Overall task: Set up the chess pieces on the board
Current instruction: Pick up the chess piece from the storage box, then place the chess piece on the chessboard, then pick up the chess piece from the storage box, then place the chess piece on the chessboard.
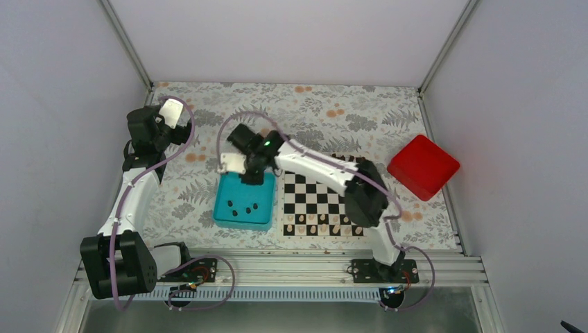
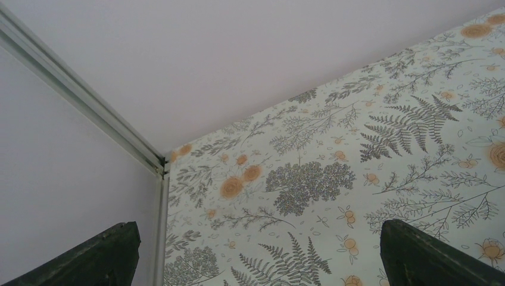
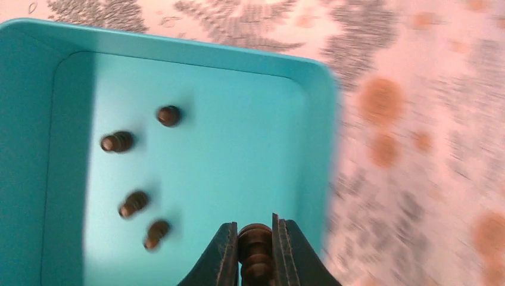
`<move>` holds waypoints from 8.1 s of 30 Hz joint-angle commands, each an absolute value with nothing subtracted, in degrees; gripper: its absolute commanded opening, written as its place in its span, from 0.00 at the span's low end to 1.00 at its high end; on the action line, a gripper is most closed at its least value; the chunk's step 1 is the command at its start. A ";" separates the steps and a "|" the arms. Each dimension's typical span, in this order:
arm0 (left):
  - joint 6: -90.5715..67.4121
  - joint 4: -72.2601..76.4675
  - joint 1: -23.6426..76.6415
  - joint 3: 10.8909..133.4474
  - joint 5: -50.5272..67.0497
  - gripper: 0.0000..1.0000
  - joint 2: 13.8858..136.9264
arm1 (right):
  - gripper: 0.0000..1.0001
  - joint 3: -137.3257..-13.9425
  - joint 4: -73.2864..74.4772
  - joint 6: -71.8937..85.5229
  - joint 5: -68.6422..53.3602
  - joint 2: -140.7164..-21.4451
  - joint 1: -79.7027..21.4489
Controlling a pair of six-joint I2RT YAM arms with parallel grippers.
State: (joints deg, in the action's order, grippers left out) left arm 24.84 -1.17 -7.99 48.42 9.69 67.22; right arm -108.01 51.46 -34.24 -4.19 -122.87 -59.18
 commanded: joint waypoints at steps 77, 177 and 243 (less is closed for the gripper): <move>25.05 -0.69 -8.26 49.22 10.90 1.00 68.03 | 0.10 -78.20 42.70 -37.70 -8.04 -114.12 -23.99; 24.72 -0.22 -8.39 48.24 12.22 1.00 66.44 | 0.19 -114.17 46.80 -33.11 -5.97 -136.55 -65.66; 24.79 -0.82 -8.39 49.22 11.26 1.00 68.64 | 0.06 -67.42 35.28 -35.73 -9.68 -105.07 -18.37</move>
